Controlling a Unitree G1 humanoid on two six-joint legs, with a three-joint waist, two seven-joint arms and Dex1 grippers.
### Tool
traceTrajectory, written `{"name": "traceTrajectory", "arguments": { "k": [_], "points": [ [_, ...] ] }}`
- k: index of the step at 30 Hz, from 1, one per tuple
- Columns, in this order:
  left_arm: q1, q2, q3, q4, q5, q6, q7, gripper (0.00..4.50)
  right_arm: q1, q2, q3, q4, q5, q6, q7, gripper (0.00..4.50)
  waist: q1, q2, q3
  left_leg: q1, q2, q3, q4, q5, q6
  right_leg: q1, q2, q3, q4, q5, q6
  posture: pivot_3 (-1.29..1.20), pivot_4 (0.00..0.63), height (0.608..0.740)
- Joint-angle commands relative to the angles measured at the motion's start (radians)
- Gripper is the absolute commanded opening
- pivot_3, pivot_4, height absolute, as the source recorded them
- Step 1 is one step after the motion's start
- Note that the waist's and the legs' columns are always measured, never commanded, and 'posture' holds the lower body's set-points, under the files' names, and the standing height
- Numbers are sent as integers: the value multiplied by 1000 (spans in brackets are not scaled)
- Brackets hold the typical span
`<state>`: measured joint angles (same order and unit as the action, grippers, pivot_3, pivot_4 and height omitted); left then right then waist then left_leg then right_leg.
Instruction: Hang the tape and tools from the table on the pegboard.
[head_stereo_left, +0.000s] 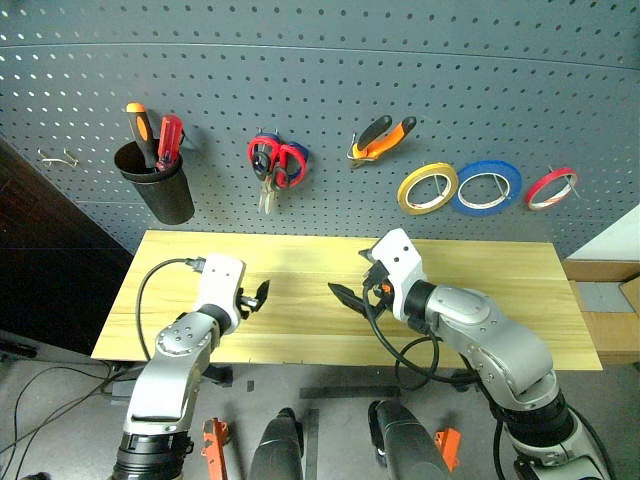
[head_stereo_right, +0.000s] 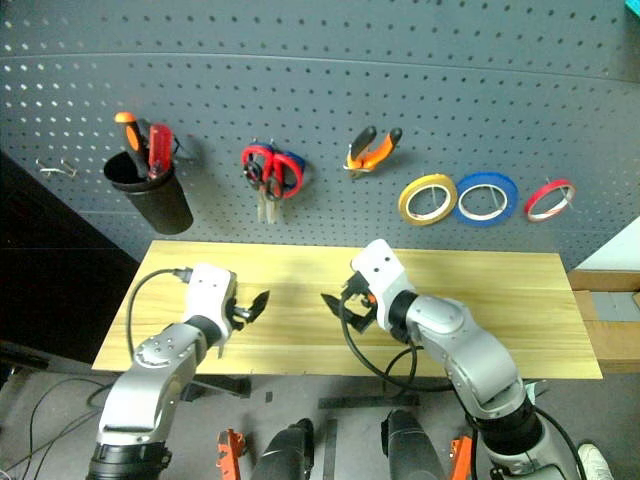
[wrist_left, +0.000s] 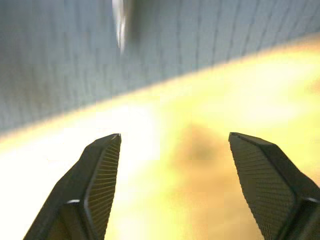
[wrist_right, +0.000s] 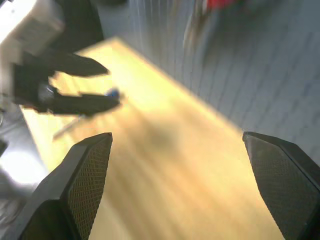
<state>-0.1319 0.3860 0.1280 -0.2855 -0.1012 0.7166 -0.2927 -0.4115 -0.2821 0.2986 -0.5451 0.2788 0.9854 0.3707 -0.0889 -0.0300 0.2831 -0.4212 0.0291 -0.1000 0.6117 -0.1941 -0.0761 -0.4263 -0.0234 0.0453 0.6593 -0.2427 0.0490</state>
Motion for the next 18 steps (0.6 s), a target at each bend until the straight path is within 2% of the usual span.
{"name": "traceTrajectory", "arguments": {
  "k": [1,7,18],
  "points": [
    [-23,29,93,57,-19,63,24,3638,-7,32,28,-64,39,113,-15,4500,0,0,3,1,0,0,0,0,0,0,0,0,1,0,0,-120,317,740],
    [-95,33,166,233,-26,114,67,3638,-53,93,80,-57,50,202,-40,4500,0,1,13,3,0,1,0,0,0,1,1,1,2,-1,-1,-129,343,740],
    [-279,14,157,639,-28,3,82,3638,-144,95,118,-40,62,211,-14,4500,1,-2,28,-1,0,0,-2,0,0,-4,1,0,2,-2,-1,-147,354,740]
  ]
}}
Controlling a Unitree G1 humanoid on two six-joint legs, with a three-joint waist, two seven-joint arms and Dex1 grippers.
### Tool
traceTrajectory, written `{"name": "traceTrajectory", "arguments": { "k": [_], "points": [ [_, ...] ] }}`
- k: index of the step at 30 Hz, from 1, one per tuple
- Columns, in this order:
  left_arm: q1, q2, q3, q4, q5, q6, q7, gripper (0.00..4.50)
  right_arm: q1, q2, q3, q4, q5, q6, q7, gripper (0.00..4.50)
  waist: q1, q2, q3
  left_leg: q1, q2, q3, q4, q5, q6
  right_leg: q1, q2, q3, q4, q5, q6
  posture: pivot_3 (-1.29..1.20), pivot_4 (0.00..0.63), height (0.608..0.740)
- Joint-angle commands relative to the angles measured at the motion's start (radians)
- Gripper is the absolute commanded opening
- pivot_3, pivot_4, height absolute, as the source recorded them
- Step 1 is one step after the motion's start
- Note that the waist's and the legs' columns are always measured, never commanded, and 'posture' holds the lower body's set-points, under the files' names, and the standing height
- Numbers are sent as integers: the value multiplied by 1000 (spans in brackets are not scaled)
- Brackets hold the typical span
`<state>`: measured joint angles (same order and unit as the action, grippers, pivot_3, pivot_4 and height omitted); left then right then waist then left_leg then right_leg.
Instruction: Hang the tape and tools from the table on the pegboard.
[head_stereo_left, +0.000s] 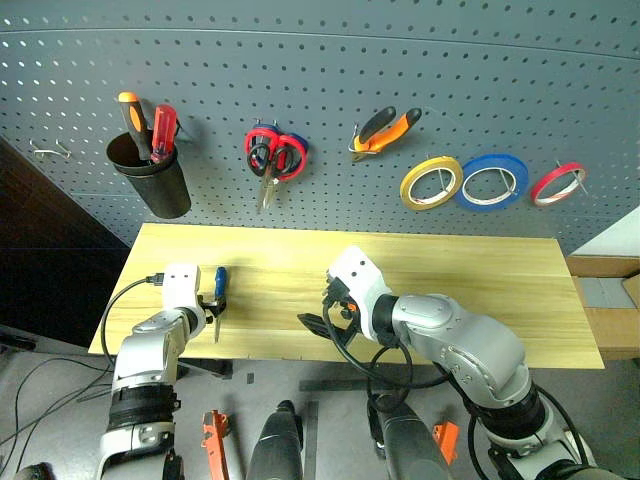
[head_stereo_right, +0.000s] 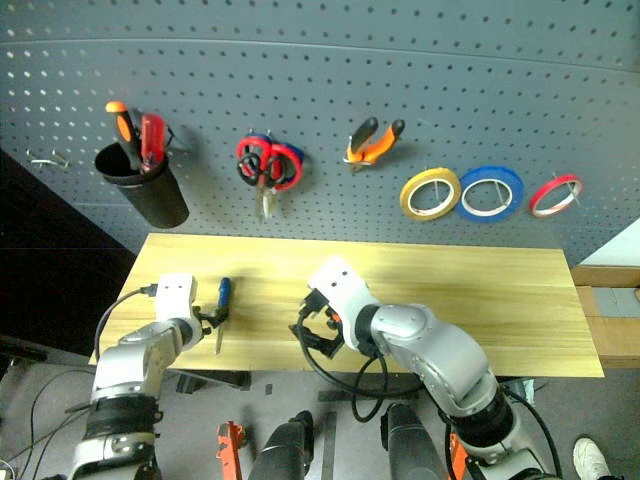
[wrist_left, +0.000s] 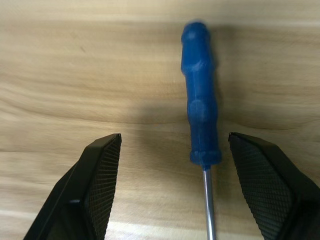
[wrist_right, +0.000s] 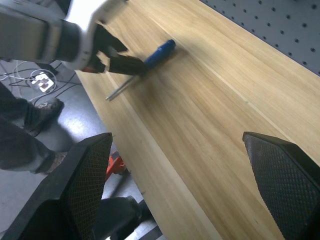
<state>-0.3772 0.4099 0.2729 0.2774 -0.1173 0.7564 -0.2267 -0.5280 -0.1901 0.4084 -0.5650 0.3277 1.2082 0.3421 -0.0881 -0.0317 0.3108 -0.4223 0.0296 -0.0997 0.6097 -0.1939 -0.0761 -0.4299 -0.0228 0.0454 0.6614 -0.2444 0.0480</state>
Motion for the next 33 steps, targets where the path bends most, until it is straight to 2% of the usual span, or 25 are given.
{"name": "traceTrajectory", "arguments": {
  "k": [1,5,6,12,15,21,25,29,33],
  "points": [
    [-54,-18,24,114,-22,-37,21,3638,-38,-1,13,-18,14,-13,20,4500,0,0,0,0,0,0,0,0,0,0,0,0,0,0,0,-153,355,740],
    [-102,-30,50,211,-46,-46,36,3638,-60,-14,27,-20,23,-7,37,4500,-2,0,0,0,0,0,0,0,0,0,0,0,1,0,0,-160,356,740],
    [-111,-29,53,228,-49,-48,38,3241,-65,-16,31,-21,25,-4,41,4500,-2,0,1,0,0,0,0,0,0,0,0,0,1,0,0,-160,356,740],
    [-115,-20,36,241,-53,-61,14,1508,-72,-32,52,-19,13,-22,48,4500,-5,1,0,1,0,0,0,0,0,0,0,0,1,0,0,-172,320,740],
    [-71,-11,33,140,-58,-48,-1,640,-82,-45,61,-14,0,-50,52,4500,-8,0,0,1,0,0,0,0,0,0,0,0,1,0,0,-165,300,740],
    [52,-34,112,-137,-104,-79,52,564,-95,-80,74,5,-29,-118,69,4500,-14,-2,-2,-3,0,0,0,0,-1,-4,0,0,1,0,0,-154,280,740],
    [191,-62,145,-390,-108,-94,97,564,-99,-97,57,11,-40,-165,88,4500,-16,-4,-3,-9,0,0,0,2,-3,-11,-1,0,2,1,-1,-143,270,740],
    [320,-31,105,-666,-26,-274,92,564,-102,-123,24,-4,-34,-275,141,4500,-13,-6,-4,-9,0,0,0,1,-3,-11,-1,0,2,3,-4,-111,252,740],
    [291,16,102,-779,15,-363,92,564,-98,-132,-15,-3,-5,-428,229,4500,9,-7,-6,-10,0,-2,0,4,-8,-11,-1,-2,1,1,-1,-85,233,740]
  ]
}}
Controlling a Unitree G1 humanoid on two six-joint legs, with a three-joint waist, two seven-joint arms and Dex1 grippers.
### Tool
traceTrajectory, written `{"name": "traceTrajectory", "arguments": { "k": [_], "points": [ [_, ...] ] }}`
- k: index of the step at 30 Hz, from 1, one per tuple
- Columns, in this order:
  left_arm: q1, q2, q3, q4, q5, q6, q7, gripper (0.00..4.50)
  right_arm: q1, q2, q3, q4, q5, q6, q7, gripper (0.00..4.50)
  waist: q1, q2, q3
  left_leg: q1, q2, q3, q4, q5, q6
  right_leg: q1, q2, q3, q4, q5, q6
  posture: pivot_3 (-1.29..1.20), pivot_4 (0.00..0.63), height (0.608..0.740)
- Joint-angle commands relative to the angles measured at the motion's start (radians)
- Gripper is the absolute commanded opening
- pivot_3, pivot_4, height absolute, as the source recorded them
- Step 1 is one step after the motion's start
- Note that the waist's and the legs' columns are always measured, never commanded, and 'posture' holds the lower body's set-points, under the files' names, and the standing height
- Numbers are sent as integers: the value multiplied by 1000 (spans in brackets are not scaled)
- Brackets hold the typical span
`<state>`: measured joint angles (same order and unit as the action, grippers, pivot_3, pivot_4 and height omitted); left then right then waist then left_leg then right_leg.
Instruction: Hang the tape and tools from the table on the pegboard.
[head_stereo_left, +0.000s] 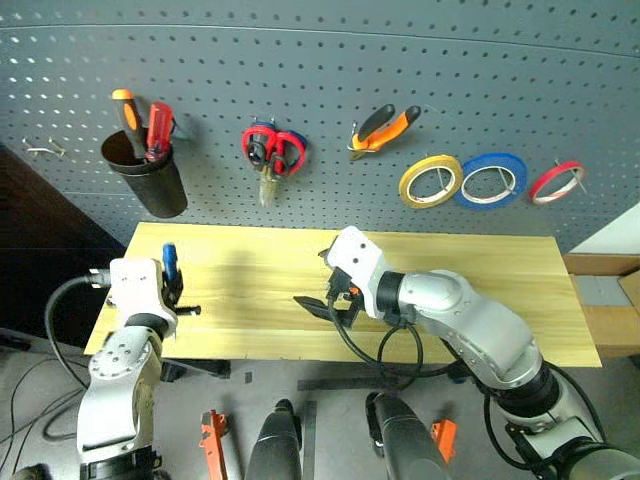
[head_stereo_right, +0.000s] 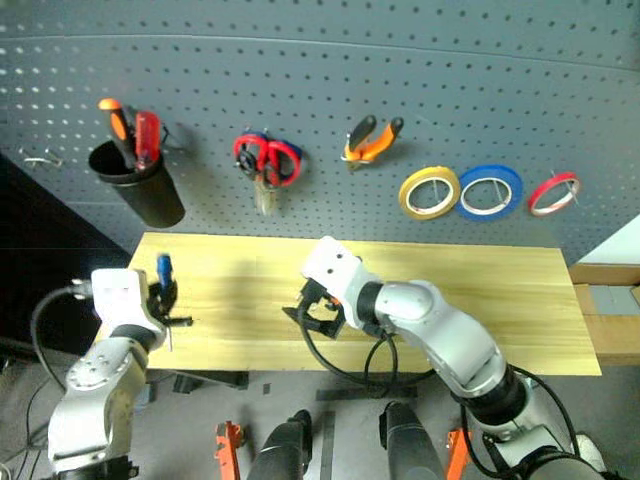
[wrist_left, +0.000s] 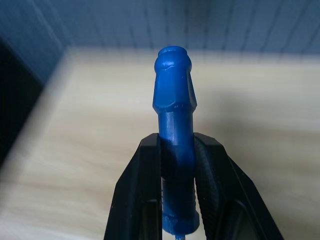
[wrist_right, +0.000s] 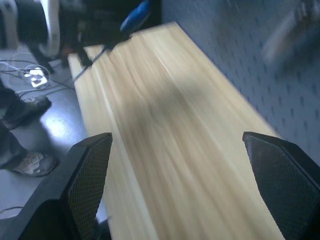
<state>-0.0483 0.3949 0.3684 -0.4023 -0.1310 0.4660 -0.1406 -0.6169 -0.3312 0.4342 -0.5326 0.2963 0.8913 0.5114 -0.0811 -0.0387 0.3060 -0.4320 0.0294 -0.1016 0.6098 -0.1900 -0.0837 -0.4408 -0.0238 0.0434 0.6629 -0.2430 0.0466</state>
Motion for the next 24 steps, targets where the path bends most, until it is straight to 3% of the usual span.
{"name": "traceTrajectory", "arguments": {
  "k": [1,10,18,24],
  "points": [
    [-58,41,11,-107,29,-81,7,564,-14,11,-51,-30,37,-127,77,4500,3,0,-3,0,0,0,0,0,0,0,0,0,0,0,1,-85,233,740],
    [-390,178,65,-23,-1,-112,-9,564,-123,99,-162,110,83,-213,101,4500,2,-10,-20,0,1,-1,1,4,-4,1,1,-1,0,5,-1,-21,162,740],
    [-648,273,40,321,7,-310,-58,564,-200,177,-211,245,-10,-300,-21,4500,2,-13,-41,0,0,-1,1,5,-7,1,1,-1,1,9,-5,-54,124,740],
    [-770,252,-25,618,42,-546,-80,564,-203,206,-221,247,-28,-324,-57,4500,0,-14,-59,0,0,-1,1,5,-7,1,1,-2,1,10,-6,-86,113,740]
  ]
}}
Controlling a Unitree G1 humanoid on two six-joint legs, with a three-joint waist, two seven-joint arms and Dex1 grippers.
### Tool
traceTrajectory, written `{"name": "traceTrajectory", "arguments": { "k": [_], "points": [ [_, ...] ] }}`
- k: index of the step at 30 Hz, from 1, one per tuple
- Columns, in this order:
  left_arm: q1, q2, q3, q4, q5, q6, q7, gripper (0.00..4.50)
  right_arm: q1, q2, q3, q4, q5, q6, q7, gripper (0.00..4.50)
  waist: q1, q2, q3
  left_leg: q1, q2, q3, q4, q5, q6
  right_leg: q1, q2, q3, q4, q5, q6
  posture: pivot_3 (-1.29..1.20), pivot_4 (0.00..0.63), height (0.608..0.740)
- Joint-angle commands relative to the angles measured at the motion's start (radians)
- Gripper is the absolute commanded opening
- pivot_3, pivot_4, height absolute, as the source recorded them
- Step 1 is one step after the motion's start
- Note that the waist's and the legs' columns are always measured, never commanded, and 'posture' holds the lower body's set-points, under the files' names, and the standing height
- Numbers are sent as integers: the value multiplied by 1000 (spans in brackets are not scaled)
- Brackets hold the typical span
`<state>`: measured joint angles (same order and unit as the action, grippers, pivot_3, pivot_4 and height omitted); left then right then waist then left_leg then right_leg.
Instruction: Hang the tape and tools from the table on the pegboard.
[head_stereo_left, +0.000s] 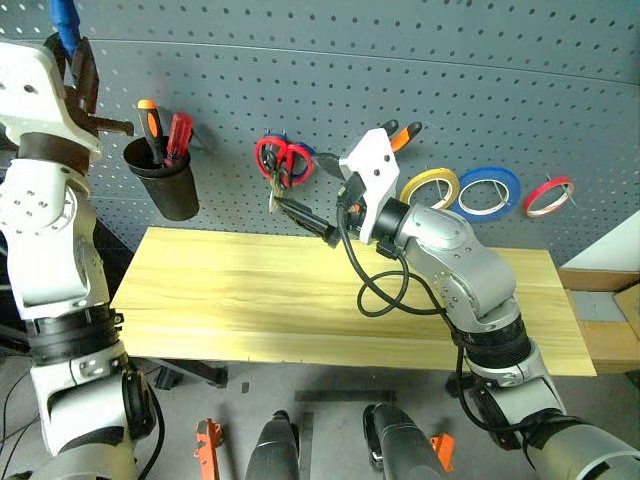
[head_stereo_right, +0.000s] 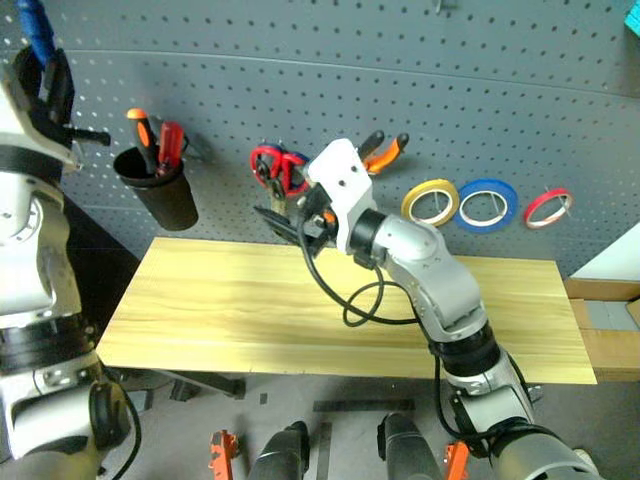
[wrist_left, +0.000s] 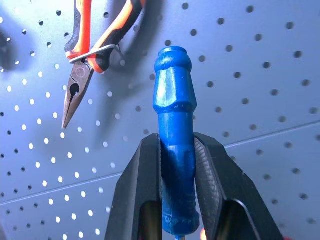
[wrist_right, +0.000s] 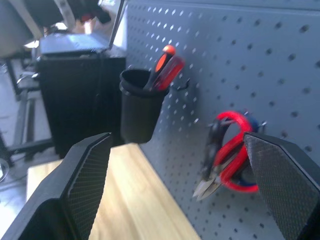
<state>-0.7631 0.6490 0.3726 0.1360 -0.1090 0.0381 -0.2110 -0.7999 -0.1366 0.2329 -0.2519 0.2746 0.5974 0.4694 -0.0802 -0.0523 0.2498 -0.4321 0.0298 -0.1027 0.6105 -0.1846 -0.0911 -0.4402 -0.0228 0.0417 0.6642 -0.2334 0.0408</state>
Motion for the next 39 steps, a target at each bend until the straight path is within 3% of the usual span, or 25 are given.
{"name": "traceTrajectory", "arguments": {
  "k": [1,10,17,23,29,34,39],
  "points": [
    [-67,-9,-39,120,23,-150,-10,564,-19,13,-19,-37,-6,-30,-17,4500,-1,-1,-6,0,0,0,0,0,0,0,0,0,0,0,0,-86,113,740],
    [-122,-58,-80,428,59,-394,39,564,-12,28,-29,-75,22,11,-21,4500,-11,1,-27,0,0,0,1,0,0,0,0,0,2,1,-1,-122,114,740],
    [-83,-93,-85,450,48,-442,70,564,-1,28,-21,-102,28,30,-22,4500,-20,0,-31,0,0,0,3,0,1,0,0,0,7,1,0,-135,115,740],
    [7,-111,-73,340,34,-375,102,2444,2,25,-22,-102,26,30,-21,4500,-38,0,-33,4,0,0,5,2,0,0,0,1,15,1,-1,-128,107,740],
    [58,-143,-52,206,12,-148,187,4319,6,18,-25,-98,22,18,-16,4500,-48,0,-44,6,0,-1,4,8,2,2,1,1,16,3,-2,-122,93,740],
    [168,-183,-50,-123,19,94,250,4452,53,-13,-49,-128,38,12,-3,4500,-58,-1,-64,7,0,-1,5,9,2,3,1,1,16,4,-2,-104,72,740],
    [365,-225,-84,-385,0,245,212,4452,171,-45,-74,-161,44,-10,-8,4500,-59,1,-91,12,0,-1,2,9,2,7,1,2,15,3,-2,-73,40,740]
  ]
}}
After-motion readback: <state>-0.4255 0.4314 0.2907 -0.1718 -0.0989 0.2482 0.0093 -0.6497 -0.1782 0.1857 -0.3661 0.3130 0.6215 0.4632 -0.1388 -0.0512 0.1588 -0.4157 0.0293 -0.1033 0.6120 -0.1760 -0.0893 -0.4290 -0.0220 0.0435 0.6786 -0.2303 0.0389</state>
